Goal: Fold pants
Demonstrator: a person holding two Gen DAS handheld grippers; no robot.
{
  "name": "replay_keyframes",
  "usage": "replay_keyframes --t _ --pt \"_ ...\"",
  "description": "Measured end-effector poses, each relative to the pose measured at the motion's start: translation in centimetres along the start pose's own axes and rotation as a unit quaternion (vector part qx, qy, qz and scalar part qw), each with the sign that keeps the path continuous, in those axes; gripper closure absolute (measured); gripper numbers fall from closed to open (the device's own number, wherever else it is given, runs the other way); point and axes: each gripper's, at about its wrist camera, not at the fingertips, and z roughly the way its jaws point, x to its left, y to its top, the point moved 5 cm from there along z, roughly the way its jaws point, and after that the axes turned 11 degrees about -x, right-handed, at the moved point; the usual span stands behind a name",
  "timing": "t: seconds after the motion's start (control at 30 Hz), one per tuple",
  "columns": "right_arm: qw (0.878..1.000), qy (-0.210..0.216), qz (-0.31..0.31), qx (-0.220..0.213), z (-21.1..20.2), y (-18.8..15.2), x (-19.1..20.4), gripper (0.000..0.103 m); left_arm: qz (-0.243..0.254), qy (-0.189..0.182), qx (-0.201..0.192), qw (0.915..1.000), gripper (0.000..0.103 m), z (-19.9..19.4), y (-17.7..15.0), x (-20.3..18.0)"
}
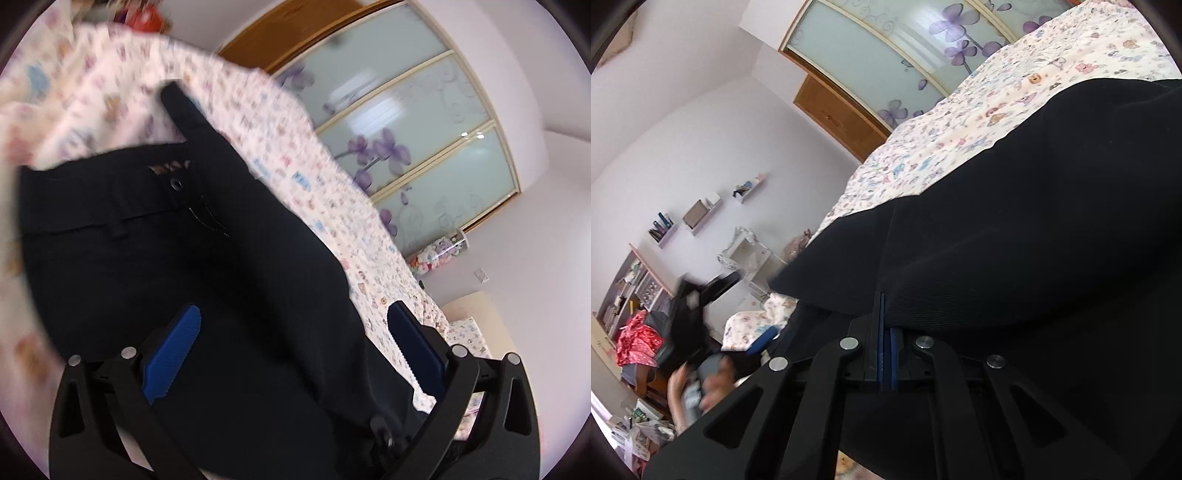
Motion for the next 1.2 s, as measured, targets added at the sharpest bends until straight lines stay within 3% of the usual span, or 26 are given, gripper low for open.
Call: replay_keyframes --t 0.2,0.33,0.43,0.63,0.77,0.87,1.03,1.1,1.2 --pt "0.999 0.033 0.029 -0.003 -0.2 0.4 -0.3 0.101 -0.080 -0.030 0.051 0.9950 0.002 2.9 1.1 2.6" --pt "0.996 0.077 0.022 -0.038 -1.4 1.8 0.8 0.101 -0.066 -0.038 0.066 0.9949 0.002 1.5 0.8 2.6" --pt "0.992 0.106 0.026 -0.066 -2.1 3.1 1.5 0.101 -0.056 -0.055 0.085 0.9933 0.002 0.6 -1.5 2.0" --pt "0.987 0.135 0.046 -0.074 -2.7 3.7 1.3 0.100 -0.071 -0.089 0.125 0.9856 0.002 2.9 -4.5 -0.6" --pt "0.987 0.134 0.047 -0.071 -2.4 3.7 1.2 0.100 -0.117 -0.063 0.097 0.9864 0.002 3.9 -2.9 0.9" --pt "0.987 0.135 0.049 -0.070 -2.4 3.6 1.3 0.100 -0.178 -0.051 0.063 0.9807 0.006 3.2 -0.9 3.0" --pt "0.987 0.137 0.058 -0.062 -2.0 3.6 1.2 0.100 -0.168 0.015 0.010 0.9856 0.031 1.9 2.0 5.8" --pt "0.987 0.137 0.060 -0.058 -1.9 3.6 1.2 0.100 -0.155 0.047 0.000 0.9867 0.036 1.3 2.5 6.8" --pt "0.987 0.136 0.059 -0.056 -1.8 3.4 1.1 0.100 -0.146 0.071 -0.017 0.9865 0.055 1.0 2.8 7.8"
